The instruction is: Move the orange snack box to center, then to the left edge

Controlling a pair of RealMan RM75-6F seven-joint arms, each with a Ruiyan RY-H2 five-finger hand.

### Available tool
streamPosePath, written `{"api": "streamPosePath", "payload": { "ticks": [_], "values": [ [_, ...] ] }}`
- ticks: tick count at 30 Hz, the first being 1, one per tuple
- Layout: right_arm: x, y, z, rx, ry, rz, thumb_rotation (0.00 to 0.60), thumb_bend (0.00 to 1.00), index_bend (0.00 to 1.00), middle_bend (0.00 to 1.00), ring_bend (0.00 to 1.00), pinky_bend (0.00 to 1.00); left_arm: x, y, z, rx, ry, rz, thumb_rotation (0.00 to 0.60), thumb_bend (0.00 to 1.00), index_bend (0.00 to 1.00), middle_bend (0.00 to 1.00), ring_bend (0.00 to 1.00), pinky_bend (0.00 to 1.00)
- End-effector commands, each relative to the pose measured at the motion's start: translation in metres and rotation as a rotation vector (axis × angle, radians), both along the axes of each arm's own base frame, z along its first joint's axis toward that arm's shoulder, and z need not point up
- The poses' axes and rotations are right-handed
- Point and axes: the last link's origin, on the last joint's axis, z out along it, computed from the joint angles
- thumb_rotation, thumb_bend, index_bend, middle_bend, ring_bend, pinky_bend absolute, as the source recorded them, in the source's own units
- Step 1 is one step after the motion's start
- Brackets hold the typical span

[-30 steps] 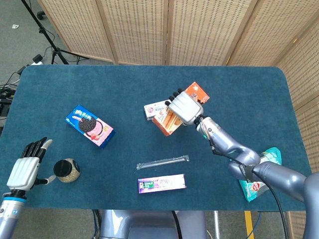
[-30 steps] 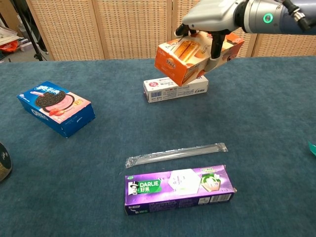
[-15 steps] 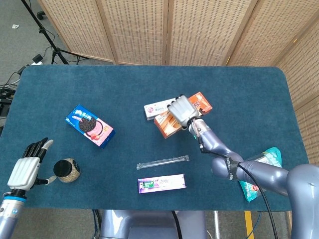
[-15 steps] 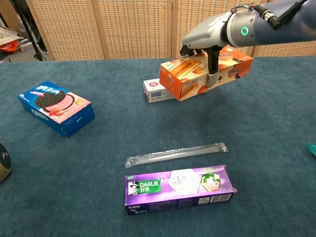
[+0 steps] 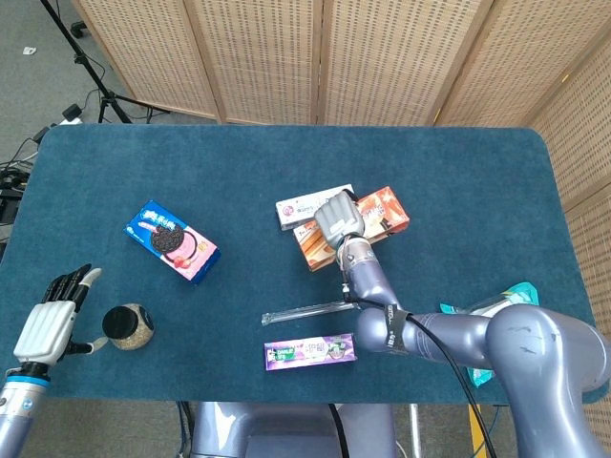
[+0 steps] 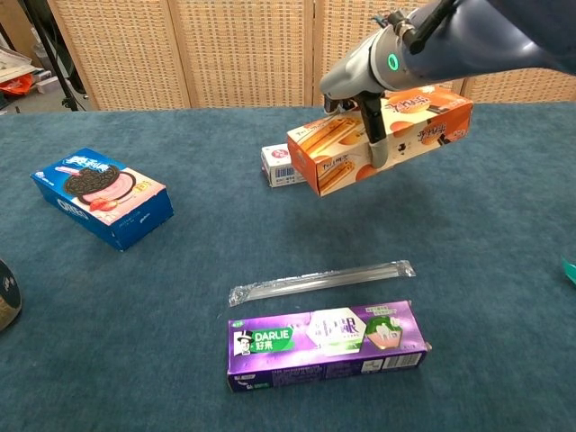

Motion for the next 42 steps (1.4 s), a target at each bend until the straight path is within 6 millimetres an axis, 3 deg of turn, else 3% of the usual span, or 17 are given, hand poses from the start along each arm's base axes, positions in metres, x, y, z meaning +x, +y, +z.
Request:
{"api": "streamPosePath", "payload": {
  "ticks": [1, 3, 6, 11, 14, 17, 23, 30, 36, 42],
  "values": [
    [0.003, 0.004, -0.005, 0.003, 0.023, -0.01, 0.6, 0.1, 0.69, 0.53, 0.43, 0.41, 0.0, 0.0, 0.001, 0.001, -0.002, 0.0, 0.6, 0.11, 0.0, 0.0, 0.0, 0.0],
    [0.004, 0.005, -0.007, 0.006, 0.03, -0.015, 0.6, 0.1, 0.69, 0.52, 0.43, 0.41, 0.0, -0.001, 0.0, -0.002, -0.003, 0.0, 0.6, 0.11, 0.0, 0.0, 0.0, 0.0],
    [0.006, 0.008, -0.01, 0.013, 0.03, -0.026, 0.6, 0.08, 0.64, 0.42, 0.37, 0.41, 0.0, 0.0, 0.0, -0.004, -0.004, 0.0, 0.6, 0.11, 0.0, 0.0, 0.0, 0.0],
    [0.004, 0.009, -0.011, 0.027, 0.02, -0.049, 0.6, 0.04, 0.38, 0.16, 0.12, 0.41, 0.0, 0.0, 0.001, 0.001, -0.006, -0.003, 0.6, 0.11, 0.0, 0.0, 0.0, 0.0],
    [0.001, 0.009, -0.01, 0.027, 0.032, -0.054, 0.6, 0.0, 0.25, 0.06, 0.03, 0.41, 0.0, 0.0, 0.002, 0.003, -0.005, -0.002, 0.6, 0.11, 0.0, 0.0, 0.0, 0.0],
    [0.001, 0.009, -0.009, 0.022, 0.034, -0.054, 0.6, 0.0, 0.19, 0.01, 0.0, 0.41, 0.0, 0.0, 0.002, 0.004, -0.007, -0.005, 0.6, 0.11, 0.0, 0.0, 0.0, 0.0],
    [-0.002, 0.008, -0.004, 0.003, 0.038, -0.053, 0.6, 0.0, 0.12, 0.0, 0.0, 0.41, 0.001, -0.001, 0.001, 0.004, -0.003, -0.007, 0.6, 0.11, 0.0, 0.0, 0.0, 0.0],
    [-0.018, 0.004, 0.01, -0.039, 0.068, -0.046, 0.6, 0.0, 0.12, 0.0, 0.0, 0.41, 0.001, -0.001, 0.0, 0.004, 0.001, -0.01, 0.6, 0.11, 0.0, 0.0, 0.0, 0.0],
    [-0.044, 0.003, 0.05, -0.123, 0.032, -0.01, 0.6, 0.0, 0.09, 0.0, 0.0, 0.41, 0.002, -0.001, -0.001, 0.002, -0.002, -0.015, 0.6, 0.11, 0.0, 0.0, 0.0, 0.0],
    [-0.079, 0.02, 0.088, -0.194, -0.095, 0.04, 0.6, 0.0, 0.08, 0.0, 0.0, 0.41, 0.004, -0.003, -0.005, -0.009, 0.01, -0.022, 0.6, 0.11, 0.0, 0.0, 0.0, 0.0]
  ]
}}
